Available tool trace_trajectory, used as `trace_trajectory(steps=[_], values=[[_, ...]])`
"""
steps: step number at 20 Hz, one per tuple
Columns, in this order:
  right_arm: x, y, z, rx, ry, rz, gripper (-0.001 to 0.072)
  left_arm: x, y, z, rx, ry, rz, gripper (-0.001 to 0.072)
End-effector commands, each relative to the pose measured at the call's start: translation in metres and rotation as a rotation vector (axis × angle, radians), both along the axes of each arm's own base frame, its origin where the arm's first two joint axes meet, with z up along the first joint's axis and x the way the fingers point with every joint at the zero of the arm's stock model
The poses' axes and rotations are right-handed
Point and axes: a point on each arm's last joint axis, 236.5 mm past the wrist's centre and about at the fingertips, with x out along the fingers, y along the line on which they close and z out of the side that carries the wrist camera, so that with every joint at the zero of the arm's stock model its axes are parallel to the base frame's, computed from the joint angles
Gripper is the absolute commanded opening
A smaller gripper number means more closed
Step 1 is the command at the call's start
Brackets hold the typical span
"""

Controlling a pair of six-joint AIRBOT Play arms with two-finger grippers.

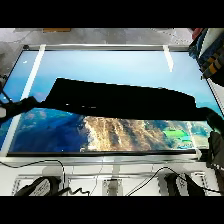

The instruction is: Fold the clothes and pants, and hang the long-sleeved shirts on hangers.

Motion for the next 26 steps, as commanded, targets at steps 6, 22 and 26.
trace_trajectory(steps=[6, 22, 26], values=[[0.156, 0.025, -0.02, 0.097, 0.054, 0.109, 0.0023, 0.127, -0.015, -0.013, -0.005, 0.019, -0.014, 0.0008], [0.277, -0.015, -0.064, 0.242, -0.097, -0.112, 0.0026, 0.252, -0.062, -0.069, -0.015, -0.099, -0.013, 0.0012], [0.279, -0.015, -0.066, 0.233, -0.099, -0.109, 0.0392, 0.26, -0.068, -0.062, -0.009, -0.151, -0.022, 0.028]])
